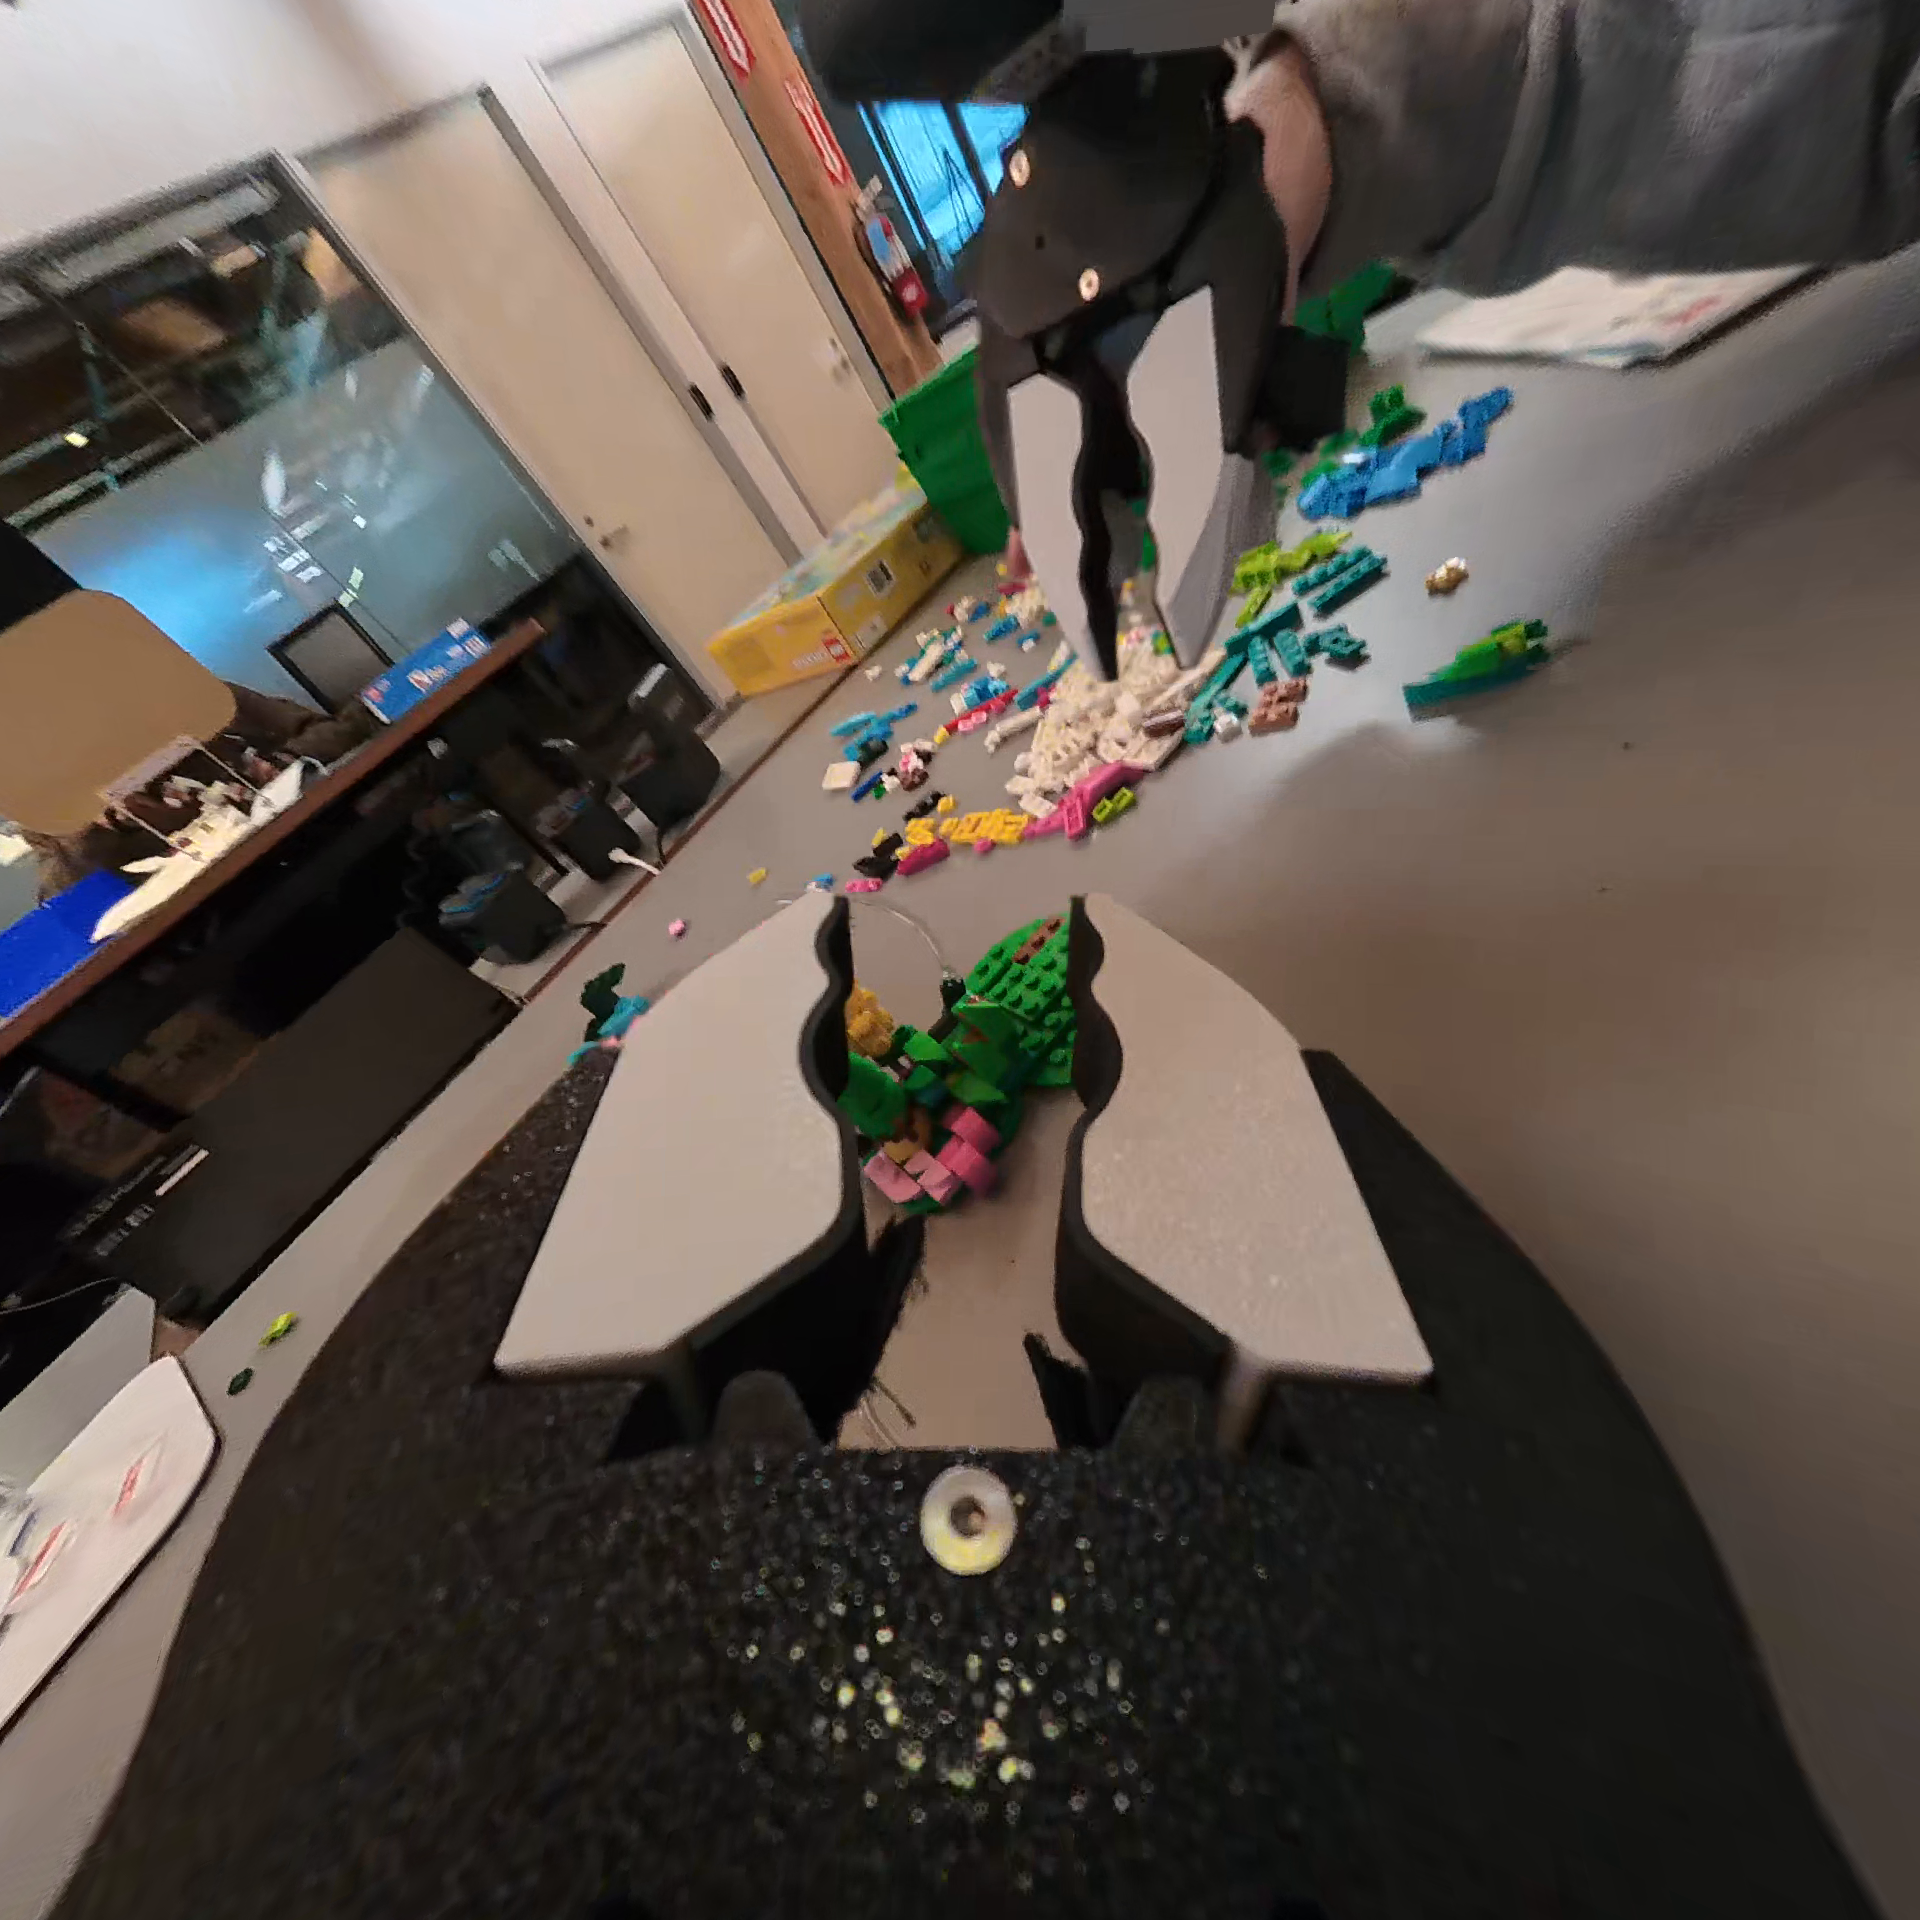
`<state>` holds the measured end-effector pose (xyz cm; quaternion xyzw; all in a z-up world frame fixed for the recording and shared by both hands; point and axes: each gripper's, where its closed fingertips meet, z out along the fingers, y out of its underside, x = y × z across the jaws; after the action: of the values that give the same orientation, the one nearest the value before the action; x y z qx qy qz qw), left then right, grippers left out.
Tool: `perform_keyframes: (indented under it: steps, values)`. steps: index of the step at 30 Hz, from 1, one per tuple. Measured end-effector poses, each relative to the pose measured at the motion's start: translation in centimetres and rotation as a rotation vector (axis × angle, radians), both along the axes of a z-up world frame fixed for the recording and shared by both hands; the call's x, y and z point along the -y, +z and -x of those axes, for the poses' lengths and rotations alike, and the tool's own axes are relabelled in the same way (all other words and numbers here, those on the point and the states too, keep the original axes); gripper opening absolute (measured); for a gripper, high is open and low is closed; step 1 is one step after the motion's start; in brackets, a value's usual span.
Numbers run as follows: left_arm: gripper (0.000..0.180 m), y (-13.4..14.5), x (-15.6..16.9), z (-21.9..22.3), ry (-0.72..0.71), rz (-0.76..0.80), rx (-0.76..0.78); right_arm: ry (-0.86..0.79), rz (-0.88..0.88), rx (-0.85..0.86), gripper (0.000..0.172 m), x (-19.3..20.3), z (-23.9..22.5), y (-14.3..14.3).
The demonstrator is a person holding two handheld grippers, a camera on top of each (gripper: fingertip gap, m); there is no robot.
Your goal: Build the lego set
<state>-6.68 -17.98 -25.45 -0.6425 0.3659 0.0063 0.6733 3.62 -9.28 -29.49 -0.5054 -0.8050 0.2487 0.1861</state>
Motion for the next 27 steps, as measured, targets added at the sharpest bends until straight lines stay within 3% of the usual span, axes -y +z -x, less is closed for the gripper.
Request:
perform_keyframes:
  steps: [5, 11, 19, 27]
  values:
    - [0.039, -0.4, 0.3, -0.5, -0.005, -0.041, 0.003, -0.212, 0.030, 0.096, 0.025, -1.1, -3.9, -1.1]
    - [0.039, -0.7, 0.3, -0.9, -0.036, -0.019, 0.027, -0.304, 0.027, 0.184, 0.028, -0.4, -6.3, -3.7]
    - [0.039, -0.6, 0.3, -0.6, -0.037, -0.009, 0.054, -0.342, 0.066, 0.206, 0.031, -1.2, -6.2, -4.5]
    - [0.034, -1.4, 0.3, -1.2, -0.031, -0.019, -0.046, -0.284, 0.122, 0.233, 0.027, 0.7, -5.9, -4.7]
